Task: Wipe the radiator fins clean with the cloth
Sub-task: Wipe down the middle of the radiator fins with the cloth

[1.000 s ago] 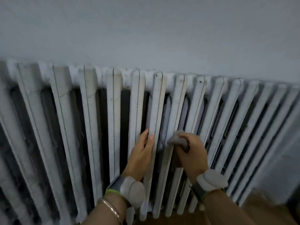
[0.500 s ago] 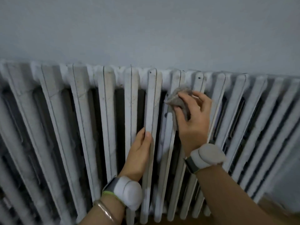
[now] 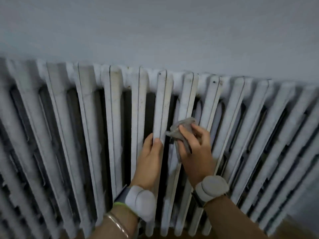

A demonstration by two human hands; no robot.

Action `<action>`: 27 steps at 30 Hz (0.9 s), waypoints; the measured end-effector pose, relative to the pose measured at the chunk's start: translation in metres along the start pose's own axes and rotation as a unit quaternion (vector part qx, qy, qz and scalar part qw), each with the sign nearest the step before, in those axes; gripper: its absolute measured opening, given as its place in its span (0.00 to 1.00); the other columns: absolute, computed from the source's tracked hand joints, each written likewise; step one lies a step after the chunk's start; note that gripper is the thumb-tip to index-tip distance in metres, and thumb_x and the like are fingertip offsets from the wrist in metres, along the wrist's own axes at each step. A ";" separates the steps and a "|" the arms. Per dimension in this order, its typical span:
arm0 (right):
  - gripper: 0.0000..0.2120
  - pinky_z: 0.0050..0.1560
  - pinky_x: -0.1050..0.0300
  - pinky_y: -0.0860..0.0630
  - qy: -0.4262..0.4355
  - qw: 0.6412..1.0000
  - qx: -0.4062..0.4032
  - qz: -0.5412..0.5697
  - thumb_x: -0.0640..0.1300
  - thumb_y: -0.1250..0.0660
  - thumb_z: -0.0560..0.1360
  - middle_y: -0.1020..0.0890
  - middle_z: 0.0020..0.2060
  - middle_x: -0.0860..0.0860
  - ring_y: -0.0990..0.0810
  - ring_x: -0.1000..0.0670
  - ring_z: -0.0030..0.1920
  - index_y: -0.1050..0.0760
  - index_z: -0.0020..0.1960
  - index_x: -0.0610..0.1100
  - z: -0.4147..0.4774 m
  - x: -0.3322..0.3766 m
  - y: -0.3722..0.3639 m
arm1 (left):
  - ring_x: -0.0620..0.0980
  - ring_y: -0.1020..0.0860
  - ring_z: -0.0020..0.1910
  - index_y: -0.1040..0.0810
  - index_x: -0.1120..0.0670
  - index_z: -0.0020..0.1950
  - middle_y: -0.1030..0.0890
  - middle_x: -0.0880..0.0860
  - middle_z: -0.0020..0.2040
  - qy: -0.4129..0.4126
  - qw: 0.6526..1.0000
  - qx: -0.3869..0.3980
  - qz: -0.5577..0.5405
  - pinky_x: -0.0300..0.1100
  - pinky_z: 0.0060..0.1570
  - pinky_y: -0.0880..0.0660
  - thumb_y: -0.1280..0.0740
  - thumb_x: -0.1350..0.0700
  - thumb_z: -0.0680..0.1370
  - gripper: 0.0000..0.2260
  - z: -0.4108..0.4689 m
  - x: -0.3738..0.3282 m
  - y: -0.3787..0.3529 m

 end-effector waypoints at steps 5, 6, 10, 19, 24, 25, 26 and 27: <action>0.19 0.65 0.54 0.30 0.058 0.998 0.036 -0.003 0.44 0.35 0.76 0.35 0.64 0.43 0.24 0.37 0.59 0.31 0.66 0.50 -0.024 -0.020 -0.003 | 0.36 0.38 0.63 0.39 0.46 0.75 0.35 0.43 0.71 0.002 1.000 -0.018 0.005 0.33 0.62 0.43 0.46 0.47 0.82 0.21 -0.002 -0.001 -0.003; 0.19 0.66 0.57 0.32 0.066 0.997 0.047 -0.009 0.45 0.35 0.76 0.35 0.64 0.43 0.24 0.38 0.59 0.32 0.67 0.50 -0.029 -0.023 -0.005 | 0.36 0.38 0.63 0.40 0.47 0.75 0.35 0.43 0.70 0.000 1.000 -0.017 0.007 0.32 0.61 0.43 0.46 0.47 0.82 0.21 -0.001 -0.001 -0.002; 0.24 0.61 0.52 0.26 0.090 0.990 0.103 -0.027 0.40 0.30 0.74 0.35 0.65 0.43 0.26 0.40 0.62 0.33 0.68 0.49 -0.048 -0.034 -0.004 | 0.35 0.38 0.63 0.39 0.47 0.74 0.35 0.40 0.64 -0.005 1.000 -0.014 -0.005 0.31 0.61 0.43 0.46 0.48 0.82 0.20 -0.003 -0.003 -0.003; 0.14 0.50 0.54 0.22 0.078 0.965 0.248 -0.023 0.48 0.38 0.76 0.21 0.51 0.49 0.20 0.47 0.51 0.21 0.58 0.48 -0.028 -0.024 0.032 | 0.36 0.38 0.66 0.39 0.46 0.74 0.35 0.42 0.71 -0.013 0.999 -0.043 0.026 0.34 0.65 0.43 0.46 0.46 0.82 0.21 -0.007 0.002 -0.004; 0.11 0.60 0.56 0.28 0.060 0.997 -0.036 -0.012 0.37 0.30 0.73 0.19 0.52 0.45 0.21 0.44 0.54 0.21 0.56 0.41 0.032 -0.009 0.082 | 0.40 0.31 0.63 0.32 0.50 0.70 0.29 0.45 0.66 -0.103 0.982 -0.138 0.076 0.34 0.63 0.37 0.44 0.52 0.82 0.16 -0.019 -0.005 -0.014; 0.12 0.63 0.59 0.31 0.054 0.995 -0.076 -0.015 0.38 0.30 0.74 0.19 0.53 0.44 0.22 0.44 0.55 0.21 0.57 0.40 0.038 -0.012 0.086 | 0.41 0.30 0.62 0.31 0.50 0.67 0.29 0.45 0.63 -0.125 0.977 -0.146 0.087 0.34 0.63 0.36 0.43 0.54 0.82 0.14 -0.020 -0.006 -0.017; 0.12 0.63 0.61 0.34 0.045 0.994 -0.098 -0.011 0.38 0.31 0.74 0.20 0.54 0.45 0.23 0.43 0.56 0.21 0.58 0.40 0.042 -0.015 0.088 | 0.41 0.30 0.61 0.30 0.50 0.66 0.29 0.45 0.61 -0.141 0.974 -0.148 0.096 0.34 0.63 0.35 0.43 0.55 0.82 0.13 -0.021 -0.007 -0.020; 0.12 0.63 0.62 0.36 0.036 0.993 -0.109 -0.001 0.39 0.31 0.75 0.20 0.55 0.45 0.24 0.42 0.56 0.22 0.58 0.40 0.047 -0.016 0.088 | 0.40 0.29 0.61 0.29 0.49 0.65 0.29 0.44 0.60 -0.149 0.972 -0.147 0.103 0.35 0.63 0.35 0.42 0.55 0.81 0.12 -0.021 -0.008 -0.022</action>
Point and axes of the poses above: each hand's wrist, its own z-axis towards the middle knuckle, its own y-axis out of the back of the hand, x = y × z, the point moved 3 cm from there along z, towards the middle knuckle
